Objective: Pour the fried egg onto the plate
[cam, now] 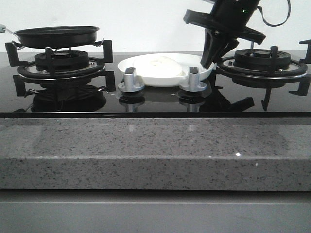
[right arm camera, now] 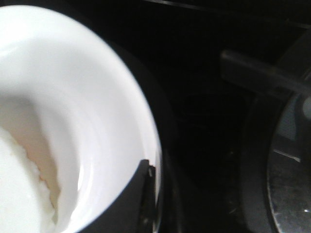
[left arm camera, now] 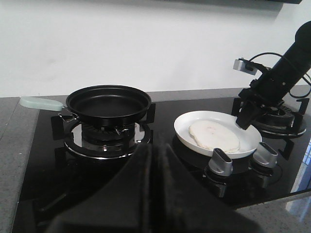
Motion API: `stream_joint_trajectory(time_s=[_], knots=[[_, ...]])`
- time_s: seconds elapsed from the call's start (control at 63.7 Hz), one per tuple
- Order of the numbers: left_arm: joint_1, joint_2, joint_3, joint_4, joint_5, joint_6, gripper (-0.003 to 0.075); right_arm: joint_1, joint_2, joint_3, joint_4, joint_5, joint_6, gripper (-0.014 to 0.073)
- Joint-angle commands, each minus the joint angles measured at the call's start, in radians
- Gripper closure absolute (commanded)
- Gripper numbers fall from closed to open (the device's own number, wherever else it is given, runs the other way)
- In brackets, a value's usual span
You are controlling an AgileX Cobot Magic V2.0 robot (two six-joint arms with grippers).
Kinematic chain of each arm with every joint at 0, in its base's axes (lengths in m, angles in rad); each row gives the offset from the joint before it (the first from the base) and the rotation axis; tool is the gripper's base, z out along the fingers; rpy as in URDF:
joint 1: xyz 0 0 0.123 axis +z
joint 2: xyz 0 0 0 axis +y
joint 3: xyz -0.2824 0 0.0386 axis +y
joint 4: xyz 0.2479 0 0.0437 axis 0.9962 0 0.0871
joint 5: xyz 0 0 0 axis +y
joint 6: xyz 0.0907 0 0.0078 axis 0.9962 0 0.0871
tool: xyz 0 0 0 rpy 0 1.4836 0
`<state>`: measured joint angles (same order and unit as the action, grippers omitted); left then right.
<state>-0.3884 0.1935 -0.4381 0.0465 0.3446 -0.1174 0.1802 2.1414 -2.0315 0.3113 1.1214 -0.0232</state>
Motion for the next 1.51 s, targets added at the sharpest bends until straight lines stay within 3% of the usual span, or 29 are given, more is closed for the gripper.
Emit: stream_joint_trajectory(time_s=[0.0,0.047,0.251,0.518,0.831,1.083,1.49], knots=[[-0.009,0.011,-0.027,-0.007,-0.090,-0.007,0.0739,-0.007,-0.061,-0.030,0.000,-0.008,-0.011,0.0411],[-0.009,0.011,-0.027,-0.007,-0.090,-0.007,0.0739,-0.008,-0.063,-0.030,-0.001,-0.003,-0.011,0.0375],[-0.009,0.011,-0.027,-0.007,-0.090,-0.007,0.0739,-0.010,-0.090,-0.089,-0.082,0.055,-0.011,0.0384],[-0.009,0.011,-0.027,-0.007,-0.090,-0.007,0.0739,-0.010,-0.137,-0.216,-0.141,0.204,-0.011,0.0664],[-0.009,0.011,-0.027,-0.007,-0.090,-0.007,0.0739,-0.010,-0.304,-0.184,-0.201,0.216,0.023,0.0652],[-0.009,0.011,-0.027,-0.007,-0.090,-0.007,0.0739,-0.010,-0.601,0.114,-0.323,0.184,0.023,0.0652],[-0.009,0.011,-0.027,-0.007,-0.090,-0.007,0.0739,-0.010,-1.216,0.881,-0.340,-0.218,0.028,0.0652]])
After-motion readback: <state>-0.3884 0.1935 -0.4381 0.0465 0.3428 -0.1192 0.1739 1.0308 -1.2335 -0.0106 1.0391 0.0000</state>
